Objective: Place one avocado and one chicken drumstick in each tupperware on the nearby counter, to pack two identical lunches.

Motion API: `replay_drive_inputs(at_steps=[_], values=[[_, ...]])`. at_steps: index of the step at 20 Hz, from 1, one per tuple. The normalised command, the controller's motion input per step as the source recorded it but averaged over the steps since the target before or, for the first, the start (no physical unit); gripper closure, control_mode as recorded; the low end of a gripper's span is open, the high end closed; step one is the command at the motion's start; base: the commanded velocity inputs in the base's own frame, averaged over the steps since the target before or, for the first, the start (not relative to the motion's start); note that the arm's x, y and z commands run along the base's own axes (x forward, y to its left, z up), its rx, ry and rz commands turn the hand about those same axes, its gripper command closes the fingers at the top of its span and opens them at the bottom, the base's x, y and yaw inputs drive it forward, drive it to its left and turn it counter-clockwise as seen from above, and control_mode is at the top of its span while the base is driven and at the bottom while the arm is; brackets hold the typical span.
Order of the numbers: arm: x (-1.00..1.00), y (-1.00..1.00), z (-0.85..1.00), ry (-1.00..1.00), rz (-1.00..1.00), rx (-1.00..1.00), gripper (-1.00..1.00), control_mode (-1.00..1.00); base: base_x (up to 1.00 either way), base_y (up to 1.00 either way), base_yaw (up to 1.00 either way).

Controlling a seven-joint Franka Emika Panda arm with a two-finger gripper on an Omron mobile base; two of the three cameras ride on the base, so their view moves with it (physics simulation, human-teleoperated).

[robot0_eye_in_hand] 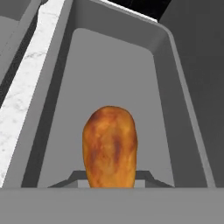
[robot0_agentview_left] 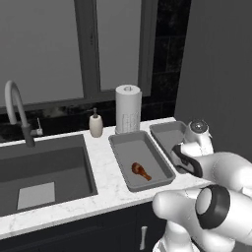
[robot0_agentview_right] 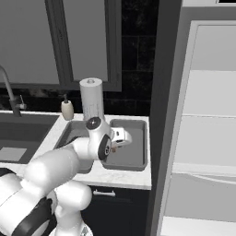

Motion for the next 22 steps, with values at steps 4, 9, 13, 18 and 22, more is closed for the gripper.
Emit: replay_drive_inputs(at_steps=[4, 9, 13, 18, 22], values=[[0.26, -0.03, -0.41, 0.02, 0.03, 0.02, 1.00, -1.00, 0.00, 0.00, 0.00], [0.25, -0.07, -0.39, 0.02, 0.03, 0.03, 1.00, -1.00, 0.00, 0.00, 0.00], [0.25, -0.11, -0.42, 0.01, 0.03, 0.04, 1.00, -1.00, 0.00, 0.00, 0.00], [0.13, -0.08, -0.36, 0.00, 0.03, 0.03, 1.00, -1.00, 0.00, 0.00, 0.00], [0.01, 0.00, -0.18, 0.00, 0.00, 0.00, -1.00, -1.00, 0.00, 0.00, 0.00]])
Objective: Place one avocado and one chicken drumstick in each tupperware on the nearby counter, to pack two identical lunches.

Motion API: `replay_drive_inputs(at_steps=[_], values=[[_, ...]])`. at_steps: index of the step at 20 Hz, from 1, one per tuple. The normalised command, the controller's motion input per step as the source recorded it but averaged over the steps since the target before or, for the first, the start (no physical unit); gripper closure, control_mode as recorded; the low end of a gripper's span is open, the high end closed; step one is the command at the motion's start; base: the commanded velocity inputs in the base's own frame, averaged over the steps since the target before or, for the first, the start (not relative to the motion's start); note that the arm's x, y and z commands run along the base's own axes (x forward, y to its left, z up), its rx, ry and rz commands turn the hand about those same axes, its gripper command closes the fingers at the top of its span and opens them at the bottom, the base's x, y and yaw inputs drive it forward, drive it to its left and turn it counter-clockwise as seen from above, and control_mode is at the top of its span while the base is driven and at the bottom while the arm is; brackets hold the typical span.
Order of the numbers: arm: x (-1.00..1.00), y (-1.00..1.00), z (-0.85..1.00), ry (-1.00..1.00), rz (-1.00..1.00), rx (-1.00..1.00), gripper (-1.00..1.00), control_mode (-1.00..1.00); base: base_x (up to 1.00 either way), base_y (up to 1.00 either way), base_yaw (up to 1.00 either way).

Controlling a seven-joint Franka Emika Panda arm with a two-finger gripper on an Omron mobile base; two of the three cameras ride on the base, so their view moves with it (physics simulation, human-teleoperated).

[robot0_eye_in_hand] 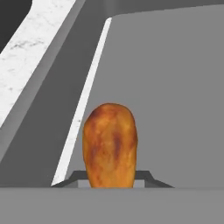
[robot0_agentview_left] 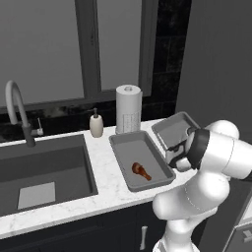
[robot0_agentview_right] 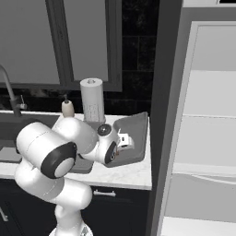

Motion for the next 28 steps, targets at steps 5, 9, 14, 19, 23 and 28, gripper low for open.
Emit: replay_drive_inputs(at_steps=[5, 9, 14, 19, 23, 28], values=[[0.00, 0.00, 0.00, 0.00, 0.00, 0.00, -1.00, -1.00, 0.00, 0.00, 0.00], [-0.17, 0.01, 0.12, 0.00, 0.00, 0.00, -1.00, -1.00, 0.00, 0.00, 0.00], [-0.27, 0.04, 0.29, -0.02, -0.01, 0.00, -1.00, -1.00, 0.00, 0.00, 0.00], [-0.74, 0.05, 0.85, -0.10, -0.01, 0.00, -1.00, -1.00, 0.00, 0.00, 0.00], [-0.77, 0.01, 1.00, -0.10, -0.05, 0.00, -1.00, -1.00, 0.00, 0.00, 0.00], [-0.62, 0.25, 1.00, -0.01, -0.11, 0.03, -1.00, -1.00, 0.00, 0.00, 0.00]])
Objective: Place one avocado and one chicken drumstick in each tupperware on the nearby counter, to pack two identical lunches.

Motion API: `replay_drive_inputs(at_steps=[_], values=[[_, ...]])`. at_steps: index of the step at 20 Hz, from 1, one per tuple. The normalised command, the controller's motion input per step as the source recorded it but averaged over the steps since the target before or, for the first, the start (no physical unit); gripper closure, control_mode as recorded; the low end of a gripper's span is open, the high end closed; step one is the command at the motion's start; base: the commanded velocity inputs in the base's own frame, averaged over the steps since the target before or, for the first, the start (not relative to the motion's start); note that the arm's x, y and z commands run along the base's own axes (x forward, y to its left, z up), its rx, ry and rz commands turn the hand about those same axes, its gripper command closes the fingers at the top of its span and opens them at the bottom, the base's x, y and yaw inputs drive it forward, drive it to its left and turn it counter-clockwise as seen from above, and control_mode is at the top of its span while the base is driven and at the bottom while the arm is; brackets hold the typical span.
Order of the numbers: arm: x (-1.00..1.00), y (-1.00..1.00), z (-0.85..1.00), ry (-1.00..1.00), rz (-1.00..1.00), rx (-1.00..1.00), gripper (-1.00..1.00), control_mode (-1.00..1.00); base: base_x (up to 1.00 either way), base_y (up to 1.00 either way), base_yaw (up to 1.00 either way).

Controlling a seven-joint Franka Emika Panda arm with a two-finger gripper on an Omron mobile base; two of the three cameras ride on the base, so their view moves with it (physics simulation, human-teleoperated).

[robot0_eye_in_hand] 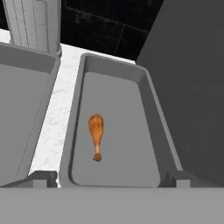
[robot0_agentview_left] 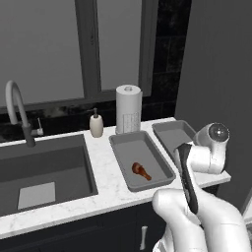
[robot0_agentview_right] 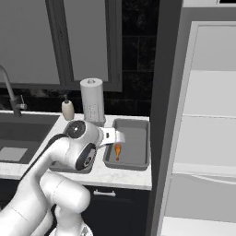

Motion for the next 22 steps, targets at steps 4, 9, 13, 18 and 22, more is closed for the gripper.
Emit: replay_drive_inputs(at_steps=[4, 9, 13, 18, 22], values=[[-0.48, 0.48, 1.00, 0.00, -0.02, 0.09, -1.00, -1.00, 0.00, 0.00, 0.00], [-0.45, 0.43, 1.00, 0.02, 0.00, 0.15, -1.00, -1.00, 0.00, 0.00, 0.00], [-0.55, 0.40, 0.99, 0.03, 0.00, 0.12, -1.00, -1.00, 0.00, 0.00, 0.00], [-0.59, 0.14, 0.54, 0.03, -0.09, 0.07, -1.00, -1.00, 0.00, 0.00, 0.00], [-0.66, 0.00, 0.30, 0.01, -0.15, 0.10, -1.00, -1.00, 0.00, 0.00, 0.00]])
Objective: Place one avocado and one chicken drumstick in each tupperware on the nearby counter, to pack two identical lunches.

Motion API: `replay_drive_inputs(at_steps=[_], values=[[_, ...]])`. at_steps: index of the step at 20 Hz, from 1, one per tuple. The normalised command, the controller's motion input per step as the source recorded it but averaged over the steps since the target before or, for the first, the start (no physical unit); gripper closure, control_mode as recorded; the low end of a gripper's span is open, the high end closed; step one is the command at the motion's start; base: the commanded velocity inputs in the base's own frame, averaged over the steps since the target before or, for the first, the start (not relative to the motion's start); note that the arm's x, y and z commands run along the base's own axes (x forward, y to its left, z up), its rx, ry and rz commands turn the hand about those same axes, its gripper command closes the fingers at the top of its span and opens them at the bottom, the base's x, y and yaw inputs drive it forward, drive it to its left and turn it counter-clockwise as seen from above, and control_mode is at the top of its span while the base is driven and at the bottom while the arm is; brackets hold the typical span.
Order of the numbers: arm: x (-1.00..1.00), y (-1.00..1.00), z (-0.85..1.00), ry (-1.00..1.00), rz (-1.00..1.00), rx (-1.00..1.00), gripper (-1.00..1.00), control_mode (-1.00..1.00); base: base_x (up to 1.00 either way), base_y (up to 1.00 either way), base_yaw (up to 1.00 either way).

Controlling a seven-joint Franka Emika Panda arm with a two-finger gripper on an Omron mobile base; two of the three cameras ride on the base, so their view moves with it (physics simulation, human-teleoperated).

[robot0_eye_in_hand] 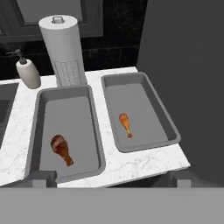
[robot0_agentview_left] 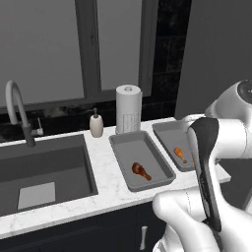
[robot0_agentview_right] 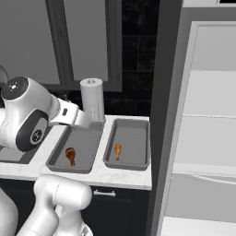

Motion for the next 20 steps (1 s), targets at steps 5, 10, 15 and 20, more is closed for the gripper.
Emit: replay_drive_inputs(at_steps=[5, 10, 15, 20], values=[[-0.70, 0.00, 0.29, -0.04, -0.09, 0.14, -1.00, -1.00, 0.00, 0.00, 0.00], [-0.70, 0.00, 0.19, -0.05, -0.03, 0.16, -1.00, -1.00, 0.00, 0.00, 0.00], [0.00, 0.00, 0.00, 0.00, 0.00, 0.00, -1.00, 1.00, -1.00, -0.04, -0.02], [0.00, 0.00, 0.00, 0.00, 0.00, 0.00, -1.00, 1.00, -1.00, -0.53, -0.01]])
